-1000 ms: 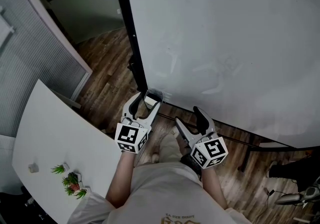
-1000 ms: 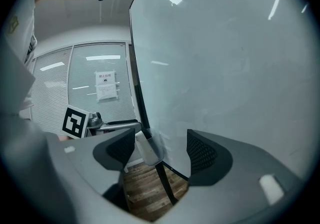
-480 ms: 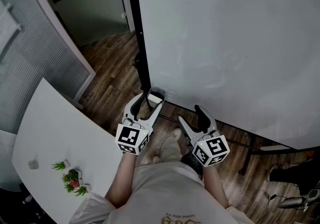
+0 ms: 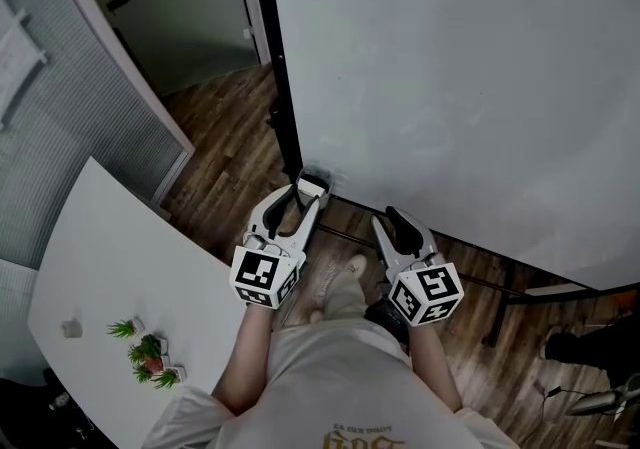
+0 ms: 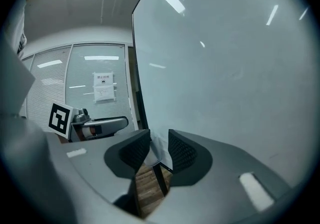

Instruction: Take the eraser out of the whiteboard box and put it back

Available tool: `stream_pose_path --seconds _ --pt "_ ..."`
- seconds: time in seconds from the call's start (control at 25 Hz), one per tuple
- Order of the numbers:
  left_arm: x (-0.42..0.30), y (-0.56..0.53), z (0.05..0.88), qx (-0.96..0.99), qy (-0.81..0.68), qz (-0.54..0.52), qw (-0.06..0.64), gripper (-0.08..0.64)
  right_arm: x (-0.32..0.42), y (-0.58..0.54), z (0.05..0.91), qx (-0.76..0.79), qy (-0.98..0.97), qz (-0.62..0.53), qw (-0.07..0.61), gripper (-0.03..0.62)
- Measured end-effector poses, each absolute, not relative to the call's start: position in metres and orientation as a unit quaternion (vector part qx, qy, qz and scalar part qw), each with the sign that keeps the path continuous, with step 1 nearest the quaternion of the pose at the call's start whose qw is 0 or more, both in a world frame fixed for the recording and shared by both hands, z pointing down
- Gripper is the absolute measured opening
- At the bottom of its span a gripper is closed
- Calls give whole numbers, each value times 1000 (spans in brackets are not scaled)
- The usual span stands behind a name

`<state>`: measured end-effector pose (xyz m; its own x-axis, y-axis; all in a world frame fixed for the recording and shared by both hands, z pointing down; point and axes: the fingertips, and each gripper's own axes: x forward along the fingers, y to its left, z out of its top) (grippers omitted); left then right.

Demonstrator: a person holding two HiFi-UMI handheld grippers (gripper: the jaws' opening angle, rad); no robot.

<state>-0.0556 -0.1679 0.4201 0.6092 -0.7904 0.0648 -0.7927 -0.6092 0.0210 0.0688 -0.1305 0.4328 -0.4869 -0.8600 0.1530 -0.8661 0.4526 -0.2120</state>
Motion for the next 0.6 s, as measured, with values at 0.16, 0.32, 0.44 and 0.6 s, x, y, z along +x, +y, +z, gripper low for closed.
stream_pose_path --seconds 0.16,0.32,0.44,0.6 --pt "-57 -166 425 892 -449 37 27 72 78 -129 433 522 -843 132 9 31" --pt "-61 -166 424 887 -459 36 28 -3 80 -126 432 521 -843 133 11 12" --pt "-62 -166 426 886 -460 37 33 -3 82 -125 433 524 -842 127 22 12" --pt "-61 -166 428 886 -459 42 39 -3 83 -124 432 530 -839 113 35 11"
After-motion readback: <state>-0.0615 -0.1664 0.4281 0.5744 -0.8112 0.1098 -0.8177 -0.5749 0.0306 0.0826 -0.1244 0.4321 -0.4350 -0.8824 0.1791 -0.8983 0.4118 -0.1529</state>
